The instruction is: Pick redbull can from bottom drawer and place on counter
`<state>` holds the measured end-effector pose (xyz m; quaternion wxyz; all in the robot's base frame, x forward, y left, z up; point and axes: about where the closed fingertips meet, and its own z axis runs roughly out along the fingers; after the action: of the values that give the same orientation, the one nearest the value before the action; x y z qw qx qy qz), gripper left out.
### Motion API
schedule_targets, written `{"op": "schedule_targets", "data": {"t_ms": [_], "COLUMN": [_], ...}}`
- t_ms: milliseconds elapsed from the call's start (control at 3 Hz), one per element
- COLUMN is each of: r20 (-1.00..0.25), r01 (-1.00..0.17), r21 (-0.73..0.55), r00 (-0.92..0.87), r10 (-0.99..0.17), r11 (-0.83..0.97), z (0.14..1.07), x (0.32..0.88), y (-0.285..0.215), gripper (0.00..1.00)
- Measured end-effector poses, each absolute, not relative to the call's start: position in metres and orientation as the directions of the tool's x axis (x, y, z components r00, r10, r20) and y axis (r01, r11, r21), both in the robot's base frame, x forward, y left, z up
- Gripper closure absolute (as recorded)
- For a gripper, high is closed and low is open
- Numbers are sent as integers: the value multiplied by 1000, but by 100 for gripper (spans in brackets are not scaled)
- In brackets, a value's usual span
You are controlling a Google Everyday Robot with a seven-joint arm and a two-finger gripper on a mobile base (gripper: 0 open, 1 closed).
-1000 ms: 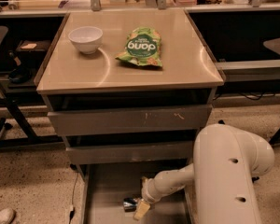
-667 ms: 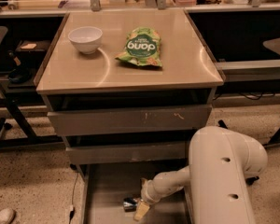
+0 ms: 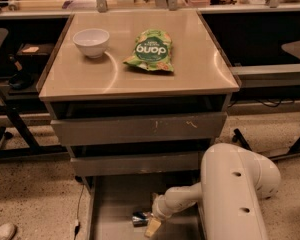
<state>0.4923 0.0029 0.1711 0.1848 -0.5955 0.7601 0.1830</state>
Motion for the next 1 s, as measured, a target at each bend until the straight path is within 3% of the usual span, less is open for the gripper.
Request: {"op": "schedule_targets", "data": {"t_ms": [1000], "r20": [-488], "r01": [-977], "r21": [84], "r00": [-211], "r10": [-847], "r11": [195], "z": [115], "x": [490], "y": [13], "gripper": [0]}}
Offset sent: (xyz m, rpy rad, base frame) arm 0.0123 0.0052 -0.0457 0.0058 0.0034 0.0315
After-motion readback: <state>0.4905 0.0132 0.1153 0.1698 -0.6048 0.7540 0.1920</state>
